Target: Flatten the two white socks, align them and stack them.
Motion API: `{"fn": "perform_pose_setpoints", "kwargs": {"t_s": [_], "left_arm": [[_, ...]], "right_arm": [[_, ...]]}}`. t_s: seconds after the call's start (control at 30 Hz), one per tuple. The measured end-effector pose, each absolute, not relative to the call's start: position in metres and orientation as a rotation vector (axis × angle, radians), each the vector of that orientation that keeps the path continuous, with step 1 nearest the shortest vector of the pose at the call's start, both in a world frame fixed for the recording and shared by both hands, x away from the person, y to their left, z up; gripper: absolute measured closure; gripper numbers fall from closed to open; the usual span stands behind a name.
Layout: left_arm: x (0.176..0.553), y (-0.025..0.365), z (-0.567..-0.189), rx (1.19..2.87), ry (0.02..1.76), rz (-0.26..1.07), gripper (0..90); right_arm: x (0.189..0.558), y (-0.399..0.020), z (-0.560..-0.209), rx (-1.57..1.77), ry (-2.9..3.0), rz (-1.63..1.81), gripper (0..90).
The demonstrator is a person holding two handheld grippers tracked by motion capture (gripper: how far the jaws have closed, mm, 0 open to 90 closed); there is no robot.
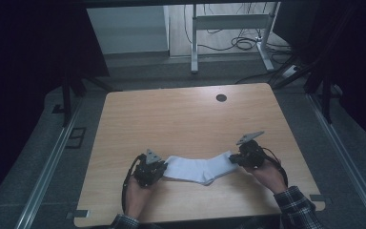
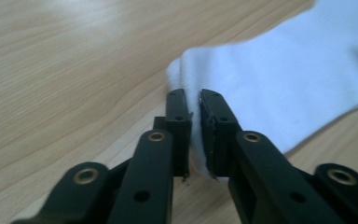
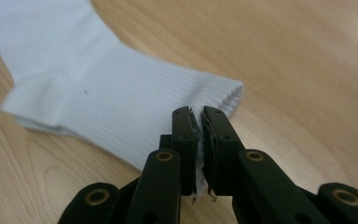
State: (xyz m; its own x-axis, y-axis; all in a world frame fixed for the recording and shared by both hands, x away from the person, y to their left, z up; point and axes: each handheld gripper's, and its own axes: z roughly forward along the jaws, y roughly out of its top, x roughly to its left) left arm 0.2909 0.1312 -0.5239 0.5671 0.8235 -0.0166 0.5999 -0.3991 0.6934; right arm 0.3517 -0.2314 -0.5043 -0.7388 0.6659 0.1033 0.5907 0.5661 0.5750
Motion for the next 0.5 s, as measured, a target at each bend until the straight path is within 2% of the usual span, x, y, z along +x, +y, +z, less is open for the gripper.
{"fn": "perform_pose_setpoints", "kwargs": {"t_s": [0.1,0.2,0.33,0.5], "left_arm": [[0.292,0.133,-0.521,2.106,1.151,0.461,66.3],[0.292,0.134,-0.515,2.089,1.149,0.467,54.4],[0.296,0.133,-0.517,2.088,1.152,0.437,51.2],[0.302,0.131,-0.529,2.108,1.172,0.402,50.1]], "right_arm": [[0.351,-0.232,-0.506,1.067,2.666,0.892,76.6],[0.348,-0.234,-0.498,1.05,2.606,0.901,66.5],[0.349,-0.234,-0.498,1.072,2.576,0.925,58.2],[0.35,-0.228,-0.509,1.077,2.598,0.888,54.9]]}}
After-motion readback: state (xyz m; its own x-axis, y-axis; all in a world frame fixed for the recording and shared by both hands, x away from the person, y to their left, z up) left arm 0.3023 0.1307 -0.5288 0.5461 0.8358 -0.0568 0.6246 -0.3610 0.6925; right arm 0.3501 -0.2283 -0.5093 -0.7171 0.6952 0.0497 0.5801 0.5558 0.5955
